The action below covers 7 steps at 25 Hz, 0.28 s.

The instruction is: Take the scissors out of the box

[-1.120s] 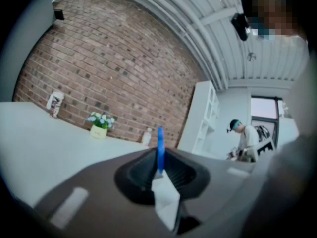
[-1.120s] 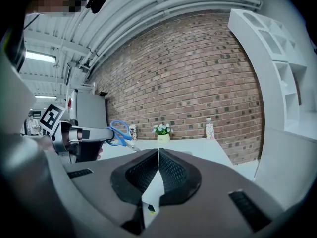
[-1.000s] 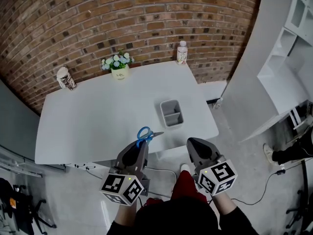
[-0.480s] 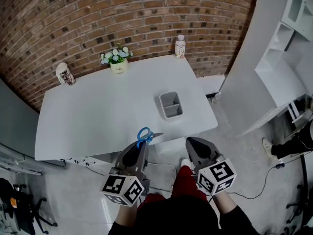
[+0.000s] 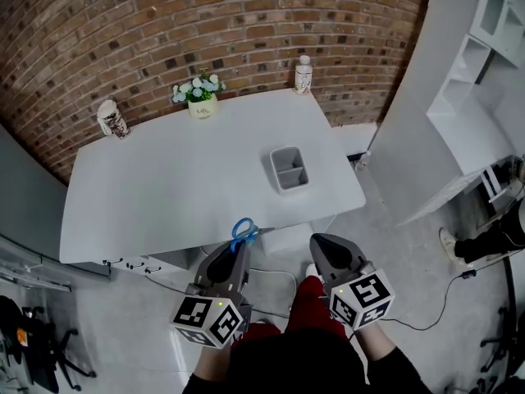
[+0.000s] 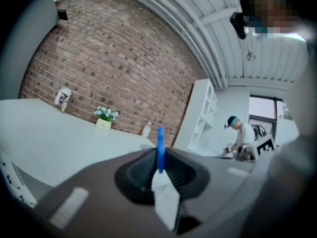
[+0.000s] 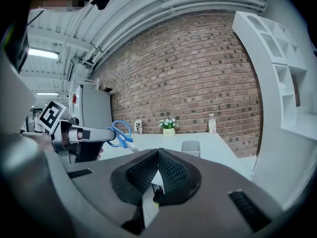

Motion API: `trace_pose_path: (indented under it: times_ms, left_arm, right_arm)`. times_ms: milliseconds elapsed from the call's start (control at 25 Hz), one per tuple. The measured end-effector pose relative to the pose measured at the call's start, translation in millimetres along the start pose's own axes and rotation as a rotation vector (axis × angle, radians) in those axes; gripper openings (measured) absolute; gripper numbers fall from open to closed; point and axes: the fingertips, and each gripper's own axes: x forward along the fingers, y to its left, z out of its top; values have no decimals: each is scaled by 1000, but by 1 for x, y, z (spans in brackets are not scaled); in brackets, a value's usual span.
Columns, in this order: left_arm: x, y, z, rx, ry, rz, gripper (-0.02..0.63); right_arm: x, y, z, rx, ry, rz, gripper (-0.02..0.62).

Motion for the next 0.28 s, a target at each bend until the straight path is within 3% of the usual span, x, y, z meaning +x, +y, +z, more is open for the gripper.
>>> trace_pose_path:
  times_ms: [280]
  left_arm:
    - [-6,-2,-3,1,4,-1,40]
  right_arm:
    - [-4,7,-6,4,8,9,8]
